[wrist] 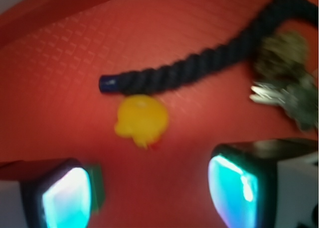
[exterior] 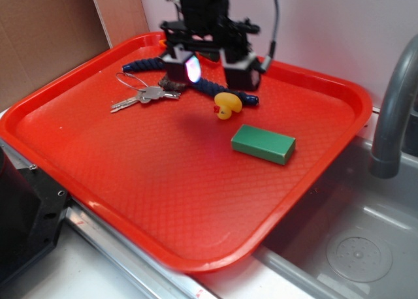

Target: Grab the yellow duck.

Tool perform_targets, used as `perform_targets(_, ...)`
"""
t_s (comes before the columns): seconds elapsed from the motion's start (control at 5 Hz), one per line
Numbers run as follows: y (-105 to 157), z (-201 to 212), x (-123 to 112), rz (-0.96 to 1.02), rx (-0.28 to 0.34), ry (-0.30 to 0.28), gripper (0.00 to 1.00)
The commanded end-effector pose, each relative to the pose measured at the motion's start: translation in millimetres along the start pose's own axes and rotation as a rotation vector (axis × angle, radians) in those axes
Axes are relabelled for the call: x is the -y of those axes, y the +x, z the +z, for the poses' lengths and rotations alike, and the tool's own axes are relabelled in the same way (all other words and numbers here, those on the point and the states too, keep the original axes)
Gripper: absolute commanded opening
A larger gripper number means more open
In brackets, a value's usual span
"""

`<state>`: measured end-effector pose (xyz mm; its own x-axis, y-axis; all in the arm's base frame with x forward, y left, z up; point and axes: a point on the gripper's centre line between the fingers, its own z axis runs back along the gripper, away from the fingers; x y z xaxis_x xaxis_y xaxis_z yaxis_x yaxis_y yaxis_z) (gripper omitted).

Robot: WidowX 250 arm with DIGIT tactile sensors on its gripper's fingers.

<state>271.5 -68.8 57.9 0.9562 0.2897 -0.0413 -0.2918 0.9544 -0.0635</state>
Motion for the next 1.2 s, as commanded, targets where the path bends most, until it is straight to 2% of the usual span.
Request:
perform_targets(0.0, 16.1, -22.7, 7.8, -0.003, -0.024, 0.011, 1.0)
perform_targets(0.4, 22.3, -39.2, 6.6, 0.021, -0.048, 0.064, 1.0)
perform_targets(0.6, 18.3, -35.9, 4.4, 0.028, -0.042, 0.061, 0.0)
perform_targets(0.8, 4.7, 0.2, -0.6, -0.014, -0.011, 0.067, 0.0)
perform_targets(1.0, -28.6, 46.9, -20.0, -0.02, 0.187, 0.016, 0.0)
